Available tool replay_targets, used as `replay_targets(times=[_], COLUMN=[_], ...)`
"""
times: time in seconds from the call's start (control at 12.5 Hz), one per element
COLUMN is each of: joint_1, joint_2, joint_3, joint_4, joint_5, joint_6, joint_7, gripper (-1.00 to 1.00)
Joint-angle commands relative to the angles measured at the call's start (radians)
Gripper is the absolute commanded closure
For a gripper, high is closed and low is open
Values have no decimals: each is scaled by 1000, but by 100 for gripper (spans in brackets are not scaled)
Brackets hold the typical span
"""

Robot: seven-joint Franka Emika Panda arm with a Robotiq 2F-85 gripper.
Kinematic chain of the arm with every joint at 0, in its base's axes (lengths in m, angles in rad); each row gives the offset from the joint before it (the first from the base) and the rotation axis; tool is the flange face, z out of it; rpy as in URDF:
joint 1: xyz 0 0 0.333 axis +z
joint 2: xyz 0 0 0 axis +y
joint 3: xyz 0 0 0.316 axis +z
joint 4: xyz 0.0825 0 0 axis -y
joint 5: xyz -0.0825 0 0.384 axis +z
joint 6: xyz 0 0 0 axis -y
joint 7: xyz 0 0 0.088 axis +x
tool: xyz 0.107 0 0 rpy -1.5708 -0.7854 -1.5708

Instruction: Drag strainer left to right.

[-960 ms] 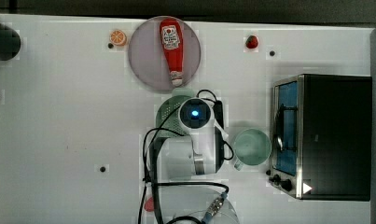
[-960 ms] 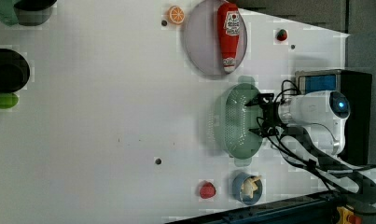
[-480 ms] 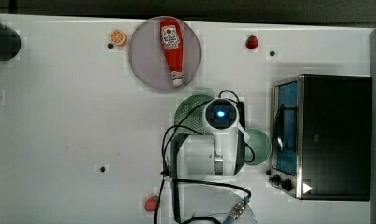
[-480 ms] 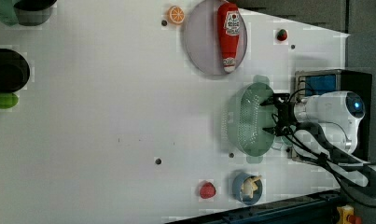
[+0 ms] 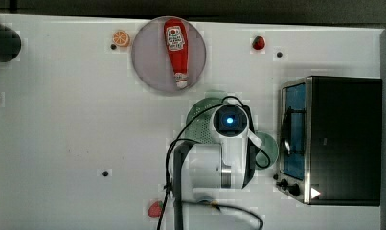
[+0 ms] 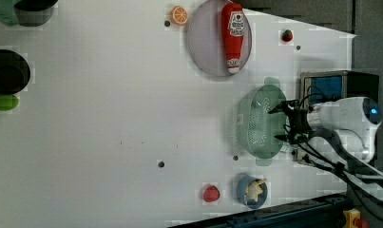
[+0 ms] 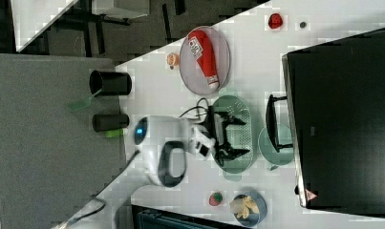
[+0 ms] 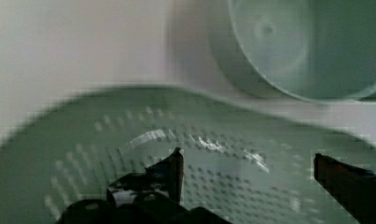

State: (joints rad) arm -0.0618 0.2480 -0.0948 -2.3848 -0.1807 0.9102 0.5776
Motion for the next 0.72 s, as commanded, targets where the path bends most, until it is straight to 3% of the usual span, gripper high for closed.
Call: replay_targets(times=[0.08,0.48,0.72], joint_1=[10,17,16], joint_2=[-238,-464,-512], joint_3=[32,92,86], joint_4=[86,286,401], joint_5=[7,151,156], joint_6=[-151,-612,-789], joint_7=[-311,-378,-560], gripper=[-100,-100,-100])
